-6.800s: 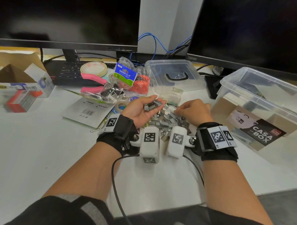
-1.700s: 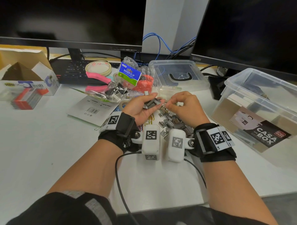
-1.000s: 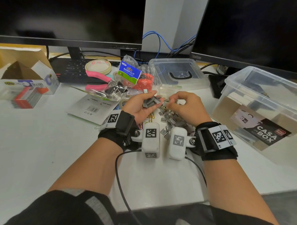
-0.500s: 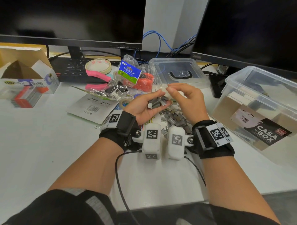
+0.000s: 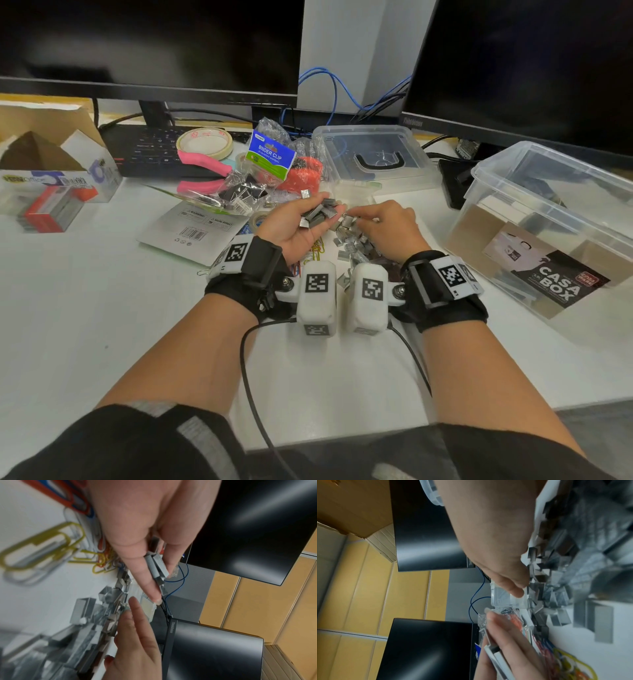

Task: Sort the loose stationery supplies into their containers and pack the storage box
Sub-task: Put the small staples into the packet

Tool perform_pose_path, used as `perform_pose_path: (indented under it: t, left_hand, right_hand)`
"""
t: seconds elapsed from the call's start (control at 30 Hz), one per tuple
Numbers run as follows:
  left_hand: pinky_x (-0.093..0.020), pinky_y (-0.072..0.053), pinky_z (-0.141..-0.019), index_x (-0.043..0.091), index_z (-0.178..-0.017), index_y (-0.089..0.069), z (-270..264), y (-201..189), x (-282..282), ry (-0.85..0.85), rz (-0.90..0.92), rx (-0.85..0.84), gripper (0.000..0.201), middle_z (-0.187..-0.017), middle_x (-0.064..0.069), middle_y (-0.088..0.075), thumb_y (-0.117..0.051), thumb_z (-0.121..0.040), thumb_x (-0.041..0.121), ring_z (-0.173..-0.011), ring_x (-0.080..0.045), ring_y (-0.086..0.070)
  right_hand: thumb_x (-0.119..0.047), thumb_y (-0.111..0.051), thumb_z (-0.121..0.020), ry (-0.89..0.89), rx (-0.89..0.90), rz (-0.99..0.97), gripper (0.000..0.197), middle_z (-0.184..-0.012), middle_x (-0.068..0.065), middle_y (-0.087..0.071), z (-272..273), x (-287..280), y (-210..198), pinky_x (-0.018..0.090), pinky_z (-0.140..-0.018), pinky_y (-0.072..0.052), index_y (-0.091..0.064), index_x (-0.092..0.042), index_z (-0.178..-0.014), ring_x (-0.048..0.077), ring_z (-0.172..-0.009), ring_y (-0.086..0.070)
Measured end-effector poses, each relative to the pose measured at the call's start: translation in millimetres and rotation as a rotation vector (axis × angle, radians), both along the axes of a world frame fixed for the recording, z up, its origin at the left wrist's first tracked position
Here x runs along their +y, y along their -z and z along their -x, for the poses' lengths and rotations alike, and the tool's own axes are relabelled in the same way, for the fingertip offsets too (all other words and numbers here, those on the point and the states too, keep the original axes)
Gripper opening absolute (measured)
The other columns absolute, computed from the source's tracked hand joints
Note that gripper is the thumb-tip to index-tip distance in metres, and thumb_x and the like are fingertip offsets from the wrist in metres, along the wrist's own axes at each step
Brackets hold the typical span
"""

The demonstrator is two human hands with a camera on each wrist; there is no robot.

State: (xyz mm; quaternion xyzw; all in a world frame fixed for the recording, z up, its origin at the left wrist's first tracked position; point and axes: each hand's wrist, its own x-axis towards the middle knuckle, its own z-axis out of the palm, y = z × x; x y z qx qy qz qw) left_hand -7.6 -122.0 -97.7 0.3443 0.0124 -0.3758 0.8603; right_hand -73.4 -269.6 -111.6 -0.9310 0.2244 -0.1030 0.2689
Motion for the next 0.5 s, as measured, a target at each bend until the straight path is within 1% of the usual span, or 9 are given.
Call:
perform_pose_path:
  t: [0.1,0.2,0.23,0.27,0.3,0.37,0.4,0.43,0.5]
  left_hand:
    - [-0.033,-0.059,-0.067,-0.006,-0.092,-0.059,-0.1,-0.2,0.3,-0.001,0.010,0.005,0.010,-0.091,-0.022,-0.061,-0.050,-0.093,-0.002,-0.085,-0.032,-0.063]
    - [-0.034,-0.059,-0.068,-0.007,-0.093,-0.059,-0.8,0.7,0.2,0.001,0.006,0.003,0.010,-0.094,-0.023,-0.060,-0.050,-0.093,-0.002,-0.087,-0.033,-0.063]
    - [-0.034,-0.059,-0.068,-0.007,-0.094,-0.059,-0.9,0.8,0.2,0.002,0.005,0.003,0.010,-0.095,-0.023,-0.060,-0.050,-0.092,-0.002,-0.087,-0.033,-0.063]
    - [-0.034,-0.059,-0.068,-0.007,-0.094,-0.059,-1.1,0.9,0.1,0.000,0.006,0.005,0.010,-0.095,-0.023,-0.060,-0.050,-0.092,-0.002,-0.088,-0.033,-0.063]
    - [-0.034,-0.059,-0.068,-0.007,-0.094,-0.059,-1.5,0.9,0.2,-0.001,0.009,0.005,0.010,-0.095,-0.023,-0.060,-0.050,-0.092,-0.002,-0.088,-0.033,-0.063]
    - [-0.035,-0.059,-0.068,-0.007,-0.093,-0.059,-2.1,0.9,0.3,-0.002,0.013,0.005,0.010,-0.095,-0.023,-0.060,-0.050,-0.093,-0.002,-0.088,-0.033,-0.062]
    - [-0.035,-0.059,-0.069,-0.007,-0.093,-0.059,-2.1,1.0,0.3,-0.001,0.013,0.005,0.010,-0.095,-0.022,-0.060,-0.050,-0.093,-0.002,-0.087,-0.033,-0.062]
    - [-0.034,-0.059,-0.069,-0.006,-0.093,-0.059,-2.2,1.1,0.5,-0.001,0.013,0.004,0.010,-0.096,-0.022,-0.060,-0.050,-0.093,-0.002,-0.087,-0.033,-0.062]
    - [-0.034,-0.059,-0.068,-0.006,-0.093,-0.059,-2.9,1.2,0.8,-0.004,0.018,0.006,0.010,-0.098,-0.023,-0.059,-0.050,-0.093,-0.002,-0.088,-0.034,-0.062]
  right_hand:
    - [-0.032,-0.050,-0.092,-0.026,0.076,0.091,0.026,-0.117,0.005,-0.059,-6.5,-0.7,3.2,0.036,-0.091,-0.028,-0.067,-0.041,-0.109,0.032,-0.114,-0.046]
    - [-0.024,-0.050,-0.090,0.018,0.046,0.075,0.023,-0.114,0.004,-0.060,-5.7,-3.0,2.2,0.032,-0.084,-0.026,-0.068,-0.039,-0.088,0.029,-0.112,-0.046]
    - [-0.022,-0.051,-0.089,0.028,0.031,0.070,0.023,-0.114,0.004,-0.060,-4.6,-3.5,1.6,0.031,-0.083,-0.026,-0.066,-0.039,-0.086,0.029,-0.111,-0.046]
    - [-0.021,-0.052,-0.089,0.025,0.031,0.067,0.022,-0.113,0.004,-0.059,-3.9,-3.2,1.4,0.031,-0.083,-0.026,-0.066,-0.037,-0.089,0.029,-0.111,-0.045]
    - [-0.020,-0.051,-0.089,0.004,0.042,0.072,0.024,-0.114,0.006,-0.058,-4.1,-3.3,1.8,0.032,-0.085,-0.027,-0.067,-0.036,-0.097,0.030,-0.112,-0.045]
    - [-0.019,-0.048,-0.088,-0.045,0.088,0.090,0.034,-0.116,0.008,-0.057,-5.8,-2.2,3.1,0.036,-0.092,-0.029,-0.064,-0.038,-0.111,0.032,-0.114,-0.045]
    - [-0.020,-0.046,-0.088,-0.054,0.108,0.095,0.036,-0.115,0.008,-0.058,-6.6,-1.8,3.4,0.037,-0.093,-0.029,-0.064,-0.039,-0.112,0.032,-0.114,-0.046]
    - [-0.022,-0.045,-0.087,-0.053,0.117,0.092,0.033,-0.113,0.009,-0.061,-7.0,-1.6,3.7,0.037,-0.092,-0.028,-0.066,-0.040,-0.107,0.032,-0.114,-0.047]
    - [-0.027,-0.049,-0.087,-0.010,0.109,0.067,0.021,-0.104,0.008,-0.064,-6.7,-1.5,3.4,0.035,-0.086,-0.027,-0.065,-0.041,-0.084,0.030,-0.112,-0.048]
